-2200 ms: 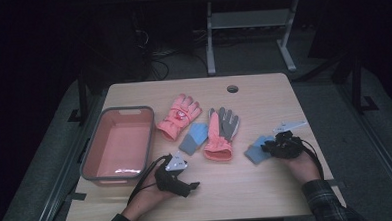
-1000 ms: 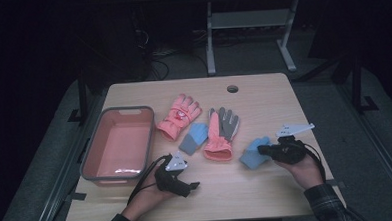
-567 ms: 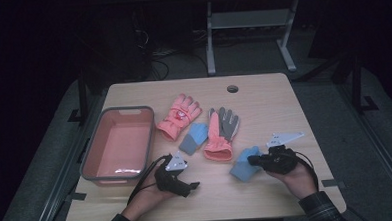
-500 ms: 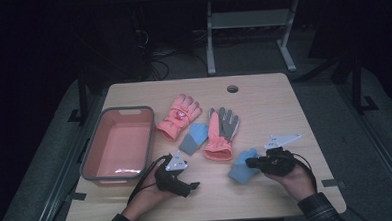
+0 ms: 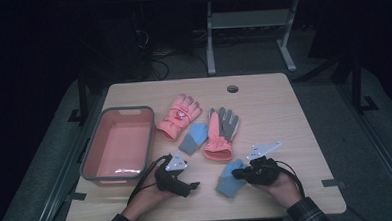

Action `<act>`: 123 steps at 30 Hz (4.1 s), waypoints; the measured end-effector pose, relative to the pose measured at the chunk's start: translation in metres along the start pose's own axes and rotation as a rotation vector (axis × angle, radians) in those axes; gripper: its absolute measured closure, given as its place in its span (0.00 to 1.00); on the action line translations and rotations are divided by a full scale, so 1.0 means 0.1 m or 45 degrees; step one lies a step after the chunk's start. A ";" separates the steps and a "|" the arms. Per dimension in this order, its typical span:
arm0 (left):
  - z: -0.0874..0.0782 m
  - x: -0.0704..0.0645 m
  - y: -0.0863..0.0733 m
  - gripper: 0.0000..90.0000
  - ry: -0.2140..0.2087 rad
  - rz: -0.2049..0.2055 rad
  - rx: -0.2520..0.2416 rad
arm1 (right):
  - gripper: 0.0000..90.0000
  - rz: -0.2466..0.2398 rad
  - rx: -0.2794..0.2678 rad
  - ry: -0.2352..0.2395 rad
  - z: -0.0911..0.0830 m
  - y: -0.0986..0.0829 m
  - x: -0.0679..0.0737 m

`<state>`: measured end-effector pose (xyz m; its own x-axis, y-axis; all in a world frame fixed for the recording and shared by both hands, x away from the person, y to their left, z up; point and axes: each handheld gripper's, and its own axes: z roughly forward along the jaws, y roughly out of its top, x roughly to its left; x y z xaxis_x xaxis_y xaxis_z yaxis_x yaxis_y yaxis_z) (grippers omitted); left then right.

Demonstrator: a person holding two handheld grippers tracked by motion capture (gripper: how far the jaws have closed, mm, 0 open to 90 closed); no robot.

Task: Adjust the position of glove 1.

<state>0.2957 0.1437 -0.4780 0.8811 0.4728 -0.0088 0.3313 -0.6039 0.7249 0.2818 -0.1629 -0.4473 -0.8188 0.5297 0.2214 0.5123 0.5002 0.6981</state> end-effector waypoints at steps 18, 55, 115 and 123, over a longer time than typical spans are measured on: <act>0.00 0.00 0.00 0.14 0.000 0.005 0.004 | 0.55 0.085 -0.047 -0.140 -0.17 -0.09 -0.22; -0.05 0.03 0.27 0.20 0.045 -0.042 0.028 | 0.06 0.116 -0.042 -0.456 -0.32 -0.57 -0.78; 0.30 0.88 0.75 0.96 0.230 -0.392 0.081 | 0.06 0.114 -0.041 -0.457 -0.32 -0.57 -0.78; 0.02 0.83 0.86 0.96 0.222 -0.412 0.032 | 0.06 0.114 -0.041 -0.457 -0.32 -0.57 -0.78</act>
<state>0.3976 0.1298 -0.4178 0.6594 0.7428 -0.1159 0.5934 -0.4197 0.6868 0.3082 -0.2549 -0.4827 -0.6252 0.7798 0.0338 0.5648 0.4221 0.7091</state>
